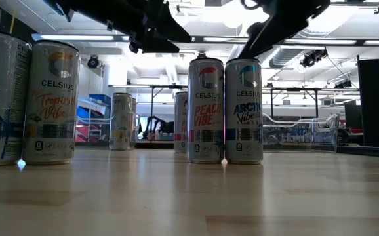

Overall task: Sort soda cans
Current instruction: Put the white-blue soda can into the top right transparent bin

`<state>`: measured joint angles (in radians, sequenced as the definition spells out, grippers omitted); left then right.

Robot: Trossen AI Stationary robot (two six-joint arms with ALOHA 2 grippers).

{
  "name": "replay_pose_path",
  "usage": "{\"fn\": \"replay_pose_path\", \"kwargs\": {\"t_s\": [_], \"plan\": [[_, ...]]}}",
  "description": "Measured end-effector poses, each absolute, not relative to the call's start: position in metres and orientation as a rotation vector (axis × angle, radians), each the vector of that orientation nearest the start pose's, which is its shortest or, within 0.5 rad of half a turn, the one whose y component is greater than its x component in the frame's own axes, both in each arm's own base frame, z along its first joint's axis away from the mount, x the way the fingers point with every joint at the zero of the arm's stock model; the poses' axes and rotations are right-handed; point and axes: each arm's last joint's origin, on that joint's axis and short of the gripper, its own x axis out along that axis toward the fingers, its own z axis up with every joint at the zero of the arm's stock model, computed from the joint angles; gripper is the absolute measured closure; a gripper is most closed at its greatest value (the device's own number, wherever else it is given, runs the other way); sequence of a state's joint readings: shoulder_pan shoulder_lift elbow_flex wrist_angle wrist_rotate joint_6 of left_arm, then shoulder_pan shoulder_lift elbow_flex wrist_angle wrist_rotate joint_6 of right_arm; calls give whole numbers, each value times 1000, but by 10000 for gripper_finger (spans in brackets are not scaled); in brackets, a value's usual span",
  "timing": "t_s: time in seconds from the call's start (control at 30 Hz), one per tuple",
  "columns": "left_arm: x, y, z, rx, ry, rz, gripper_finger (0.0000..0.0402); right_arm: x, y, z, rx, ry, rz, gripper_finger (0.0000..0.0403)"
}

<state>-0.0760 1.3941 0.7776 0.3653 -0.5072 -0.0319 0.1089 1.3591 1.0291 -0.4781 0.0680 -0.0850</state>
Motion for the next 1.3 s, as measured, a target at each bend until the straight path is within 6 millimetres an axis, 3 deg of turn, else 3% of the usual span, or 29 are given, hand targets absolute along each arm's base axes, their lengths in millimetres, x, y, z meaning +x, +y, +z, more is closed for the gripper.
{"fn": "replay_pose_path", "kwargs": {"t_s": [0.13,0.4,0.63,0.8,0.97,1.13,1.23,1.3], "plan": [[298,-10,247,43,236,427,87,297,33,258,-139,852,116,98],[298,-14,247,46,237,413,87,306,33,242,-126,906,109,101],[298,-14,247,36,235,415,87,305,33,246,-77,884,80,163],[298,-14,248,36,235,415,87,277,25,274,-66,869,-9,163],[298,-14,248,28,231,416,87,227,-5,323,-70,729,-204,163],[299,-14,249,23,215,416,87,183,-54,365,-103,640,-501,163],[299,-14,252,14,186,415,87,172,-87,378,-97,621,-592,163],[299,-14,253,15,174,415,87,169,-112,376,-62,631,-594,163]]}}
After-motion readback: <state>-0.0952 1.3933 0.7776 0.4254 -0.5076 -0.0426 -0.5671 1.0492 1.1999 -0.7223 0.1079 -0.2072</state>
